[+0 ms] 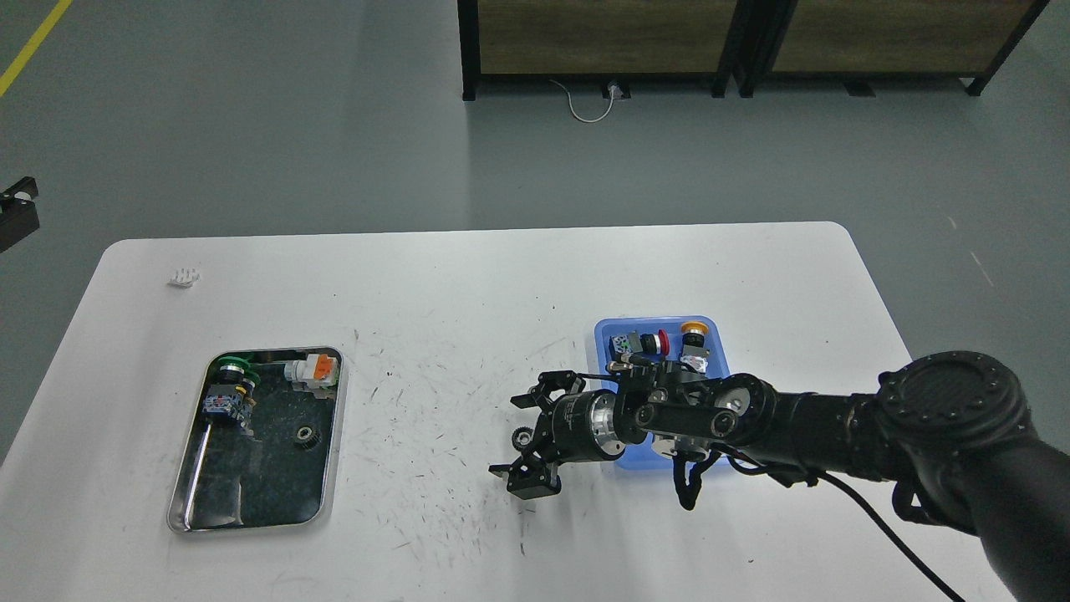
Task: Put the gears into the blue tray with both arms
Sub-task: 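Lower the right gripper over the black gear on the table, then close the right gripper around the black gear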
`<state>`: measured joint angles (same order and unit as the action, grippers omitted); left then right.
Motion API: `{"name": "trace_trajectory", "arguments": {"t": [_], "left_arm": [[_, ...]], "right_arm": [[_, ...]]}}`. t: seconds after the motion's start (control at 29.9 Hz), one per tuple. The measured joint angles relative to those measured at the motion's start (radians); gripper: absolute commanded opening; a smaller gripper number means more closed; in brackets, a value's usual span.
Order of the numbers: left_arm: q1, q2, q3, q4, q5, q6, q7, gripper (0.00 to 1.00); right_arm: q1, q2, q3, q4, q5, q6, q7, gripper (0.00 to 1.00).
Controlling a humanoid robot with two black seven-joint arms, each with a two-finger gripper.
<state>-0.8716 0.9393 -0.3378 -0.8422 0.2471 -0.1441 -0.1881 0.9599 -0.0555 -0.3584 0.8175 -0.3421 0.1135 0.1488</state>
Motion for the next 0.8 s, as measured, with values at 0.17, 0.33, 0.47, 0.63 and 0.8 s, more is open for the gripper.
{"name": "trace_trajectory", "arguments": {"t": [0.17, 0.33, 0.47, 0.63, 0.8], "left_arm": [[0.0, 0.0, 0.003, 0.0, 0.0, 0.0, -0.002, 0.98], [-0.004, 0.0, 0.003, 0.0, 0.0, 0.0, -0.002, 0.98], [-0.004, 0.0, 0.003, 0.0, 0.0, 0.0, -0.002, 0.98], [-0.002, 0.003, 0.003, 0.0, 0.0, 0.0, -0.002, 0.98], [-0.001, 0.006, 0.003, 0.0, 0.001, 0.0, -0.002, 0.98]], "right_arm": [[0.001, -0.004, 0.004, 0.0, 0.0, 0.0, 0.002, 1.0], [0.01, -0.004, 0.006, 0.0, 0.001, 0.002, 0.007, 1.0], [0.012, -0.005, 0.006, 0.0, 0.002, 0.006, 0.012, 1.0], [0.012, -0.006, 0.003, 0.0, 0.003, 0.007, 0.012, 1.0], [0.01, -0.007, -0.005, 0.0, 0.003, 0.007, 0.01, 1.0]]}}
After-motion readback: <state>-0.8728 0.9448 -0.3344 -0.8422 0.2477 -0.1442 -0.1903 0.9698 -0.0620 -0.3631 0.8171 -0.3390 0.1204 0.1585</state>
